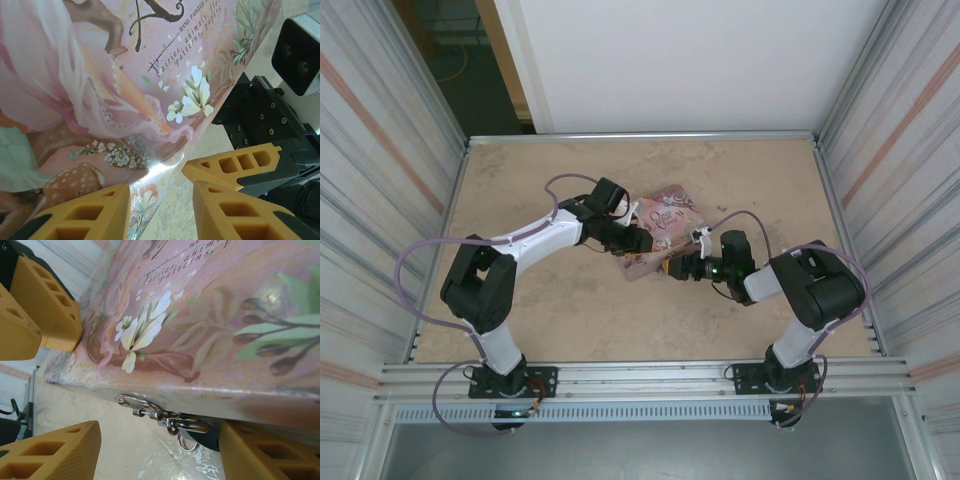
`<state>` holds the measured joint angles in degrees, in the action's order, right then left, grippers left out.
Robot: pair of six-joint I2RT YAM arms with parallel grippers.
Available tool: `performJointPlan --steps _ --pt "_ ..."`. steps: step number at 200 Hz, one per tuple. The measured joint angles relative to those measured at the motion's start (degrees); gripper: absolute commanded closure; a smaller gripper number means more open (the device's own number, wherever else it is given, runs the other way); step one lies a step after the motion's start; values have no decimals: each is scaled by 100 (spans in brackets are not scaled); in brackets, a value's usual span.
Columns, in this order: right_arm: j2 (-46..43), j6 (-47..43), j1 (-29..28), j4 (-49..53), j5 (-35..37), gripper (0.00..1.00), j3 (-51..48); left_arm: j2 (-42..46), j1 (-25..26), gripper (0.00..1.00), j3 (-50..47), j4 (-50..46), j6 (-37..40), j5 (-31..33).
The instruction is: Unlock the padlock with the key
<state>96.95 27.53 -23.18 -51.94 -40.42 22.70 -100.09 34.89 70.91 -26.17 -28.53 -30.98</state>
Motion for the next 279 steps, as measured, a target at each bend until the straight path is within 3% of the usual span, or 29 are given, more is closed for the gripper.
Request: performJointPlan --steps 111,205,279 --pt "129 -155 -35 -299 -39 51 2 -13 0 62 0 20 -31 -2" --pt "133 -378 -48 -457 -39 52 -103 -26 0 63 7 17 -46 -4" --pt "68 -673 -50 -234 17 67 -129 -42 0 63 35 -42 -81 -9"
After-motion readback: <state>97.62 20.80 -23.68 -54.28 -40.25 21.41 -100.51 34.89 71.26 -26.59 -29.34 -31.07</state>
